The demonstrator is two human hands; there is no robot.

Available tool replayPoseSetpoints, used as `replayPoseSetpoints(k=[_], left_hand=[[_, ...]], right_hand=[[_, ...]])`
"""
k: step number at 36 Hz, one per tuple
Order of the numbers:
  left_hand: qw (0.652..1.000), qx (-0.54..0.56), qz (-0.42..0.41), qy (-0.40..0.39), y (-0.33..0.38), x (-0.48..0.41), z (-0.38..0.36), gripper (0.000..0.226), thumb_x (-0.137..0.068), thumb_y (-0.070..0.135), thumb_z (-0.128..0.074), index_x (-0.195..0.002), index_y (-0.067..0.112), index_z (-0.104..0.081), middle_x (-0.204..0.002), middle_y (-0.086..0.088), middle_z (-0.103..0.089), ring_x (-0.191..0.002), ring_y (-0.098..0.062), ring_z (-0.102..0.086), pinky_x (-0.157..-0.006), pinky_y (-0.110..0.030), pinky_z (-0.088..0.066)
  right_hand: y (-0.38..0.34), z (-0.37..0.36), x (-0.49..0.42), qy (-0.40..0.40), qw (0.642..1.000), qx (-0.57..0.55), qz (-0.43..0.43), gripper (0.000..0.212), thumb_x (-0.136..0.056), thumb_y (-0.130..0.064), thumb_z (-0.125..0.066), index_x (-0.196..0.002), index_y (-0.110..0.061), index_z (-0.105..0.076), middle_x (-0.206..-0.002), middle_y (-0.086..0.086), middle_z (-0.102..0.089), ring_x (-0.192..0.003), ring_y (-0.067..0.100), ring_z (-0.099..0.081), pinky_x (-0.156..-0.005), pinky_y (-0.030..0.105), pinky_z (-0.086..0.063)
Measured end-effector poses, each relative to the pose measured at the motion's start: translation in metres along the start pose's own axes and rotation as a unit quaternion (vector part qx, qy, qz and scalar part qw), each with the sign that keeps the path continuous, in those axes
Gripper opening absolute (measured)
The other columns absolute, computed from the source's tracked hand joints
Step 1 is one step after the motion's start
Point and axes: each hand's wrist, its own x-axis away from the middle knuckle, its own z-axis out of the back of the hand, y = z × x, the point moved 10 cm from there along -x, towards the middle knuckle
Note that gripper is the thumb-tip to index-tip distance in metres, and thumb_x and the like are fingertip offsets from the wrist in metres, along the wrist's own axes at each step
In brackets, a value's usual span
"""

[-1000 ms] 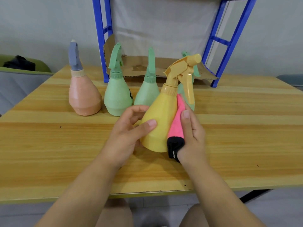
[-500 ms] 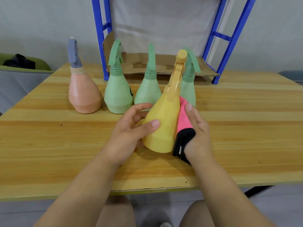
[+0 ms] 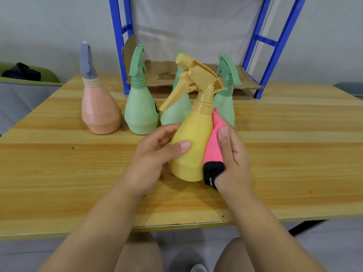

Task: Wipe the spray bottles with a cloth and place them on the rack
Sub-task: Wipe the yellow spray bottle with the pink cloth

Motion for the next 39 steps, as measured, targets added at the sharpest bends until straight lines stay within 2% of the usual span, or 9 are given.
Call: replayPoseSetpoints(k=[4, 7, 12, 15, 18, 22, 25, 32, 39], left_hand=[[1.000, -0.004, 0.008, -0.006, -0.003, 0.000, -0.002, 0.055, -0.064, 0.032, -0.074, -0.118, 0.020, -0.066, -0.118, -0.009, -0.067, -0.108, -0.024, -0.064, -0.086, -0.040, -0.053], [1.000, 0.009, 0.015, 0.007, -0.005, -0.002, -0.002, 0.061, -0.065, 0.030, -0.075, -0.124, 0.020, -0.062, -0.129, -0.008, -0.060, -0.116, -0.021, -0.060, -0.094, -0.041, -0.050], [0.999, 0.004, -0.002, 0.045, -0.001, -0.004, 0.006, 0.038, -0.072, 0.025, -0.069, -0.110, 0.024, -0.066, -0.109, 0.000, -0.066, -0.095, -0.016, -0.066, -0.070, -0.040, -0.054], [0.999, -0.015, -0.014, 0.031, 0.002, -0.004, 0.003, 0.047, -0.061, 0.031, -0.078, -0.107, 0.025, -0.067, -0.110, 0.003, -0.069, -0.104, -0.020, -0.066, -0.080, -0.041, -0.056], [0.999, -0.019, -0.023, 0.020, 0.003, -0.003, 0.003, 0.051, -0.055, 0.030, -0.080, -0.104, 0.027, -0.069, -0.107, 0.003, -0.071, -0.107, -0.022, -0.065, -0.081, -0.037, -0.056], [1.000, 0.008, -0.021, -0.011, 0.004, -0.001, -0.003, 0.047, -0.060, 0.027, -0.080, -0.106, 0.025, -0.071, -0.110, -0.002, -0.071, -0.102, -0.020, -0.068, -0.075, -0.030, -0.056], [0.999, 0.028, -0.013, -0.008, 0.003, -0.001, -0.004, 0.042, -0.065, 0.020, -0.076, -0.107, 0.024, -0.071, -0.109, -0.002, -0.072, -0.097, -0.019, -0.070, -0.075, -0.031, -0.057], [0.998, 0.022, 0.002, 0.058, -0.001, -0.003, 0.009, 0.040, -0.068, 0.023, -0.070, -0.108, 0.019, -0.065, -0.106, -0.001, -0.068, -0.092, -0.017, -0.067, -0.066, -0.036, -0.057], [1.000, 0.013, -0.017, -0.013, 0.002, -0.004, -0.005, 0.059, -0.052, 0.041, -0.088, -0.107, 0.031, -0.071, -0.111, -0.002, -0.071, -0.102, -0.024, -0.068, -0.079, -0.035, -0.057]], right_hand=[[0.012, 0.006, -0.002, 0.016, 0.996, -0.059, -0.063, 0.035, -0.096, -0.032, -0.039, -0.117, -0.017, -0.062, -0.098, -0.012, -0.069, -0.102, 0.012, -0.062, -0.090, 0.035, -0.048], [0.008, 0.006, -0.001, 0.025, 0.998, -0.037, -0.044, 0.033, -0.098, -0.029, -0.038, -0.123, -0.021, -0.058, -0.112, -0.013, -0.066, -0.114, 0.008, -0.058, -0.099, 0.029, -0.045], [-0.003, 0.001, 0.001, 0.023, 0.993, 0.108, 0.041, 0.036, -0.099, -0.031, -0.035, -0.135, -0.029, -0.041, -0.133, -0.025, -0.046, -0.129, -0.003, -0.041, -0.106, 0.018, -0.034], [-0.007, -0.002, 0.002, 0.021, 0.990, 0.126, 0.066, 0.037, -0.100, -0.034, -0.037, -0.136, -0.026, -0.039, -0.134, -0.025, -0.043, -0.130, -0.005, -0.039, -0.105, 0.014, -0.031], [-0.006, 0.000, 0.002, 0.015, 0.995, 0.084, 0.053, 0.035, -0.100, -0.028, -0.036, -0.134, -0.023, -0.042, -0.131, -0.021, -0.047, -0.127, -0.007, -0.042, -0.103, 0.013, -0.033], [0.008, 0.004, -0.001, 0.015, 0.997, -0.060, -0.039, 0.031, -0.099, -0.030, -0.039, -0.119, -0.026, -0.062, -0.110, -0.007, -0.067, -0.110, 0.011, -0.059, -0.093, 0.030, -0.047], [0.012, 0.006, -0.002, 0.023, 0.993, -0.095, -0.063, 0.030, -0.097, -0.034, -0.041, -0.103, -0.033, -0.070, -0.095, -0.008, -0.071, -0.097, 0.011, -0.064, -0.082, 0.025, -0.051], [-0.003, -0.001, 0.002, 0.013, 0.996, 0.083, 0.016, 0.036, -0.100, -0.032, -0.035, -0.135, -0.025, -0.043, -0.133, -0.016, -0.050, -0.127, 0.003, -0.045, -0.108, 0.030, -0.038], [-0.012, -0.009, 0.005, -0.002, 0.978, 0.190, 0.091, 0.051, -0.099, -0.040, -0.032, -0.143, -0.015, -0.034, -0.141, -0.005, -0.045, -0.134, 0.010, -0.038, -0.111, 0.036, -0.034]])
